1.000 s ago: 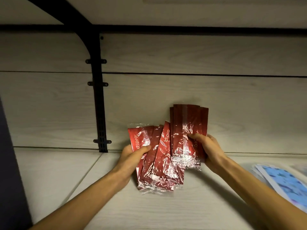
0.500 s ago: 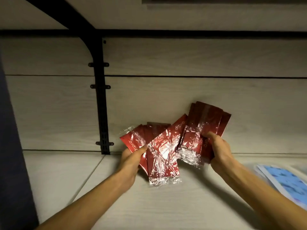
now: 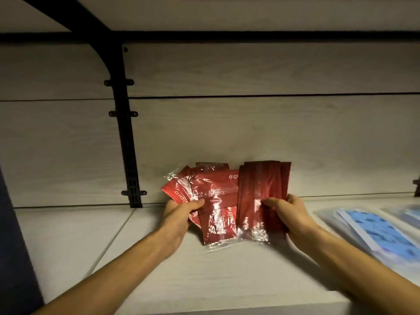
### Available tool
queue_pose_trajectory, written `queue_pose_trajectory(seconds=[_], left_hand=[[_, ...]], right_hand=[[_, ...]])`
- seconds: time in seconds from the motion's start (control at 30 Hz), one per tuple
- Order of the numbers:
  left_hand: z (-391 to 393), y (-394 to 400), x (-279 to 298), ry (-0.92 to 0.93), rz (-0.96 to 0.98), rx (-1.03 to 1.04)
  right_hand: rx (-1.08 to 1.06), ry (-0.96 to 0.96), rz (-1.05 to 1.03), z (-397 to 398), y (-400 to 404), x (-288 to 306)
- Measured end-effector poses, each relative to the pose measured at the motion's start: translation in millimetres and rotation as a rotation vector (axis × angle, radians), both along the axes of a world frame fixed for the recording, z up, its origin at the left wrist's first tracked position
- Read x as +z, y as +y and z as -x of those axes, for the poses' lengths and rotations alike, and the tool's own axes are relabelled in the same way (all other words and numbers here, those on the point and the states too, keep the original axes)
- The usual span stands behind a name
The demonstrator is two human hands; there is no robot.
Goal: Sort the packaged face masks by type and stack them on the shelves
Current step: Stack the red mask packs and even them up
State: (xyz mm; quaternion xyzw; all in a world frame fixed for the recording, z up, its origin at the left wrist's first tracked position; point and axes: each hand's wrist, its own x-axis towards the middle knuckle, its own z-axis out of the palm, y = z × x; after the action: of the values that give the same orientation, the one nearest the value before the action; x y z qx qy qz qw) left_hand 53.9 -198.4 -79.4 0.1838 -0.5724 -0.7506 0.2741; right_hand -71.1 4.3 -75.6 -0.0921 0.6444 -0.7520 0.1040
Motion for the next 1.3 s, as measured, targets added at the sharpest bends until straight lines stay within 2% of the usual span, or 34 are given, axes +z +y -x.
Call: queue_pose_trajectory(seconds=[0.13,0.23,0.4,0.53,0.67,0.8,1.1,1.3], left_hand=[[1,-9,-2,-0.021,0.048,0.036],[1,-9,-3,-0.033,0.044,0.024],[-2,-1,-2,-0.037,0.115,-0.072],[-7,-2,-1,0.023,0.144,-0.098],[-8,-3,-1,0.010,0.135,-0.132],[-4,-5,-4,-0.025,0.127,-0.132],[-2,-3,-7,-0.020,0.111,-0.127],[-1,1,-4,-0.056,0.059,-0.232]], right_hand=[[-0.082,0.285,-0.092,14,20,14],[0.060,0.420,-0.181,27,32,38],[0.349,0.335,-0.448,40,19,51],[0.431,0.263,-0.470,39,12,37],[0.280,0.273,-0.352,39,7,23],[0.138,0.085,-0.137,38,10,17],[0.508,-0.331,-0.008,0,0,9],[0.436,-0.293,-0.020,1,1,11]])
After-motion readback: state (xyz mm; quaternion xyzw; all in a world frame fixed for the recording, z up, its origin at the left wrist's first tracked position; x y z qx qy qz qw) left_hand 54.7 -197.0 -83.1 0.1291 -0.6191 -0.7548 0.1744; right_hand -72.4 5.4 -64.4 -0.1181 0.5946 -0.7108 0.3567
